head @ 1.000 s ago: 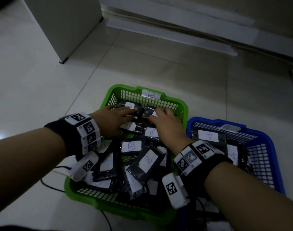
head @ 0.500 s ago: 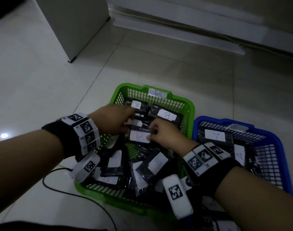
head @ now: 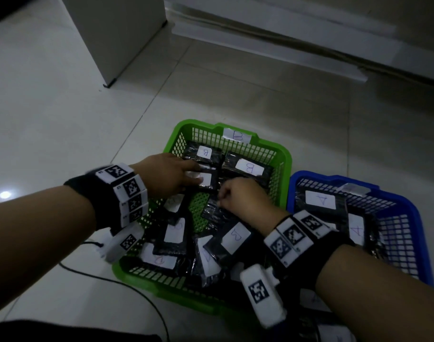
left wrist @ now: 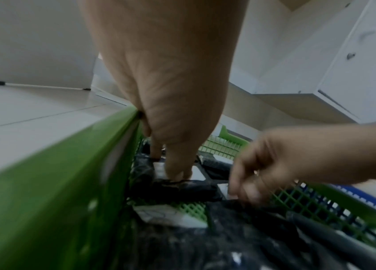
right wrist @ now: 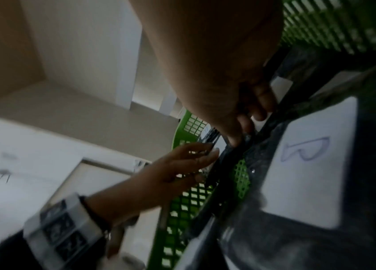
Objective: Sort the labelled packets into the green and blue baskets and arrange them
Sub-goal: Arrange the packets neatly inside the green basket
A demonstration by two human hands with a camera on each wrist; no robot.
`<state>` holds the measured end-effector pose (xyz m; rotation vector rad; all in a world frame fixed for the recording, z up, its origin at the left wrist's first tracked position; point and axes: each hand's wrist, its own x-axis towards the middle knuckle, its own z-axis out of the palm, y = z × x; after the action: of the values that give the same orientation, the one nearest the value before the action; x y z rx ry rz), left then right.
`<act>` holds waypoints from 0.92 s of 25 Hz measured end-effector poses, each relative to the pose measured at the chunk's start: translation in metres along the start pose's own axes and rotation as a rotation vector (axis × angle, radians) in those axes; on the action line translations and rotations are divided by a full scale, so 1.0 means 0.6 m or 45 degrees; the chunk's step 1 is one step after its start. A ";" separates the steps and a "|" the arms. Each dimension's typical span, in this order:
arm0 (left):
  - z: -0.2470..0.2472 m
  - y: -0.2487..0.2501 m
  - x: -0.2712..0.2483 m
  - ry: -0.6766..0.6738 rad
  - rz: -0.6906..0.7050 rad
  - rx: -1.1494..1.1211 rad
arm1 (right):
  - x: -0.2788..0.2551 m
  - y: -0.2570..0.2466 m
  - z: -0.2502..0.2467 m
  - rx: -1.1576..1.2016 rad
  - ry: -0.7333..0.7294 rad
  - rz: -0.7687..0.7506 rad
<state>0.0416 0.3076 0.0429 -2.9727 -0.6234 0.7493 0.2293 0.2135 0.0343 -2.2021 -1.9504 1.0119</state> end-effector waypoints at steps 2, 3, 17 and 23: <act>-0.002 -0.002 0.002 0.024 -0.014 -0.039 | -0.010 -0.001 0.018 -0.324 -0.108 -0.051; -0.003 0.000 0.003 0.020 -0.029 -0.060 | -0.012 -0.003 0.027 -0.410 -0.095 -0.056; -0.007 0.017 -0.012 -0.114 -0.016 0.092 | -0.008 -0.008 0.060 -0.292 0.103 -0.041; -0.009 0.015 -0.018 -0.085 -0.006 0.033 | -0.005 0.014 -0.015 0.350 0.011 -0.215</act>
<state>0.0387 0.2959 0.0518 -2.9323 -0.6184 0.8525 0.2412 0.2126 0.0390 -1.8614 -1.8284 1.1616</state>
